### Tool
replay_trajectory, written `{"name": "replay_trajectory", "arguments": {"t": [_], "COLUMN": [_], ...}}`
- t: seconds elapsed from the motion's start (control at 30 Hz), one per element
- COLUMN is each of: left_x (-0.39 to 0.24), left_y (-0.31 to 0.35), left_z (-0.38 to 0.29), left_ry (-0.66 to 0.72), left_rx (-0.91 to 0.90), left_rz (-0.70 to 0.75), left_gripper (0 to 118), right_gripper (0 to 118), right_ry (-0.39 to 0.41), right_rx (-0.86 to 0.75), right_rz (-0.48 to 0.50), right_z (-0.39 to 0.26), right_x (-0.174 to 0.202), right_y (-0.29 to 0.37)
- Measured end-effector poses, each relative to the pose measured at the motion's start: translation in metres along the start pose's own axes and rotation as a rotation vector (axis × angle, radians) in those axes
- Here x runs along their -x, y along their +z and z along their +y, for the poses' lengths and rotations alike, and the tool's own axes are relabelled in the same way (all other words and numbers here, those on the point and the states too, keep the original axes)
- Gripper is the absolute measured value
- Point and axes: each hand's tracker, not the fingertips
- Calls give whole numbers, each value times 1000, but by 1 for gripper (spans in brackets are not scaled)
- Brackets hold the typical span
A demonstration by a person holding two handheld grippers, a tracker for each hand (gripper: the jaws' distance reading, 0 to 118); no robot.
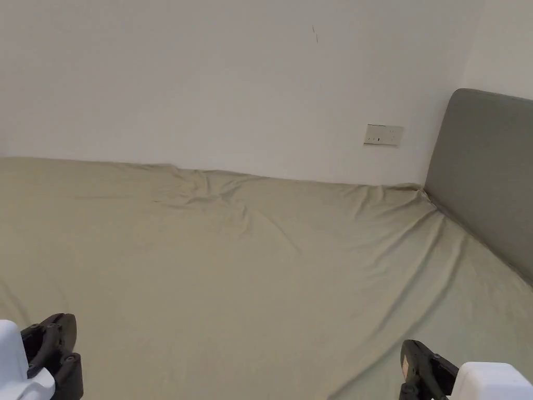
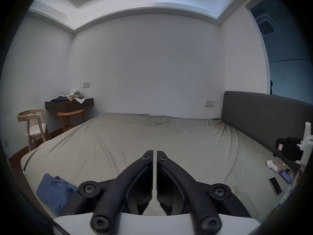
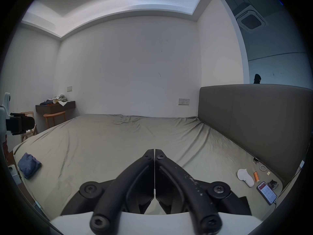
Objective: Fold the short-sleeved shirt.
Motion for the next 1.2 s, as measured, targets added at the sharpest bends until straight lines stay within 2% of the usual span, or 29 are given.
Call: {"name": "replay_trajectory", "arguments": {"t": [0.07, 0.1, 0.13, 0.17, 0.2, 0.23, 0.27, 0.3, 0.4, 0.5, 0.57, 0.83, 0.93, 1.2], "left_x": [3, 4, 5, 5, 6, 7, 7, 7, 7, 2, 0, -12, -19, -22], "left_y": [-1, -2, -3, -4, -5, -6, -6, -7, -4, 1, 6, 27, 32, 36], "left_z": [-1, -1, -2, -2, -2, -3, -3, -3, -1, 2, 5, 20, 19, 22], "left_ry": [8, 23, 29, 35, 41, 49, 59, 69, 83, 14, -4, 54, -24, -58], "left_rx": [-2, 2, 6, 8, 9, 9, 6, 11, -1, -48, -46, -34, -78, -72], "left_rz": [-7, -11, -12, -11, -10, -10, -12, -9, -39, 9, -36, -93, -92, -102], "left_gripper": [3, 3, 10, 27, 63, 85, 112, 117, 118, 118, 118, 118, 118, 118], "right_gripper": [26, 52, 75, 97, 118, 118, 118, 118, 118, 118, 118, 118, 118, 118], "right_ry": [7, 11, 13, 13, 10, 10, 5, 20, 17, 27, 30, 15, 17, 32], "right_rx": [2, 2, 2, 2, 0, -7, -39, -48, -47, -49, -46, -39, -45, -36], "right_rz": [-11, -16, -20, -22, -22, -18, 12, 4, 3, -14, -16, -11, -10, -9], "right_z": [0, 0, 0, 0, 0, -1, -1, -1, 0, 1, 2, 5, 6, 6], "right_x": [1, 1, 0, 0, -1, -1, -2, -1, -1, 1, 1, 0, 0, 1], "right_y": [1, 1, 1, 1, 2, 3, 4, 9, 10, 10, 11, 11, 12, 12]}}
